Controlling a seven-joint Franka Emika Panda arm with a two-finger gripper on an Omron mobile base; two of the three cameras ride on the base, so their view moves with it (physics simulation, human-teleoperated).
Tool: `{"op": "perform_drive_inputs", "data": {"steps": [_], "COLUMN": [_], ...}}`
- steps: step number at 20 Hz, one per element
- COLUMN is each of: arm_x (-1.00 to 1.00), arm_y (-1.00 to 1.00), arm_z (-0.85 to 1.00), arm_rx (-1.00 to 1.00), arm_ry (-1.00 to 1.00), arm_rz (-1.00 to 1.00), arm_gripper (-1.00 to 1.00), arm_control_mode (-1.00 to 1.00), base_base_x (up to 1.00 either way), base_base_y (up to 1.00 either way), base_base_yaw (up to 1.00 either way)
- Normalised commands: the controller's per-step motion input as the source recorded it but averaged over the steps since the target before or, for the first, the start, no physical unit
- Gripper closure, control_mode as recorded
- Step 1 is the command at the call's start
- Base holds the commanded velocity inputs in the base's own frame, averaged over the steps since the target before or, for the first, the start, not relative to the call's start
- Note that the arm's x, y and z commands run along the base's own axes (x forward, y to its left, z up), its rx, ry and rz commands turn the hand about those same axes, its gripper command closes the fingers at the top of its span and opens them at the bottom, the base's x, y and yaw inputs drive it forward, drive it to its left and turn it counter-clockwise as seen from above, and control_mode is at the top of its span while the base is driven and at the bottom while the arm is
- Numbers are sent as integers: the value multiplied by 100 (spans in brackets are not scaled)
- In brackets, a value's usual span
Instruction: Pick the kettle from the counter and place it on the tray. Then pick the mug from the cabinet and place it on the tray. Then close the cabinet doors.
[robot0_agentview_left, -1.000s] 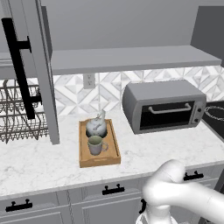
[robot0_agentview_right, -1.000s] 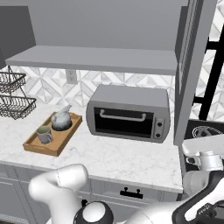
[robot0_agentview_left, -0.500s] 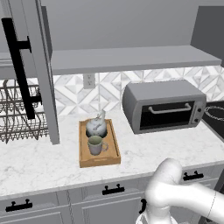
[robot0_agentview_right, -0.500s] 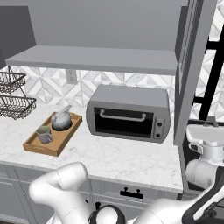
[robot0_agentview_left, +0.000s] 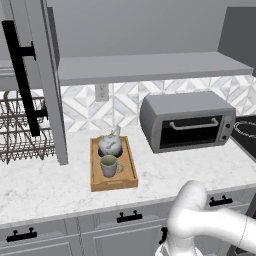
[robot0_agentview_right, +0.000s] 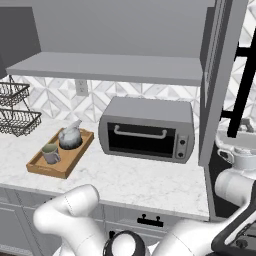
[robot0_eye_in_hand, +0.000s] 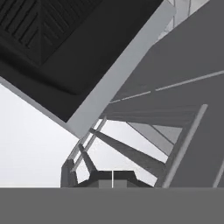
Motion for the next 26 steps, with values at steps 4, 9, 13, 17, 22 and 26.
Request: {"op": "perform_drive_inputs", "data": {"steps": [4, 9, 13, 17, 22, 26], "arm_x": [-65, -69, -63, -54, -1, 64], "arm_y": [66, 99, 100, 100, 100, 91], "arm_z": [43, 54, 47, 49, 23, 20], "arm_rx": [-16, -19, -21, -17, -12, 0], "arm_ry": [-8, -9, -12, -15, 15, 42], "arm_rz": [-1, 0, 0, 0, -2, -11], "arm_gripper": [100, 100, 100, 100, 100, 100], "arm_control_mode": [-100, -100, -100, -100, -100, -100], "base_base_x": [0, 0, 0, 0, 0, 0], "base_base_y": [0, 0, 0, 0, 0, 0], "base_base_yaw": [0, 0, 0, 0, 0, 0]}}
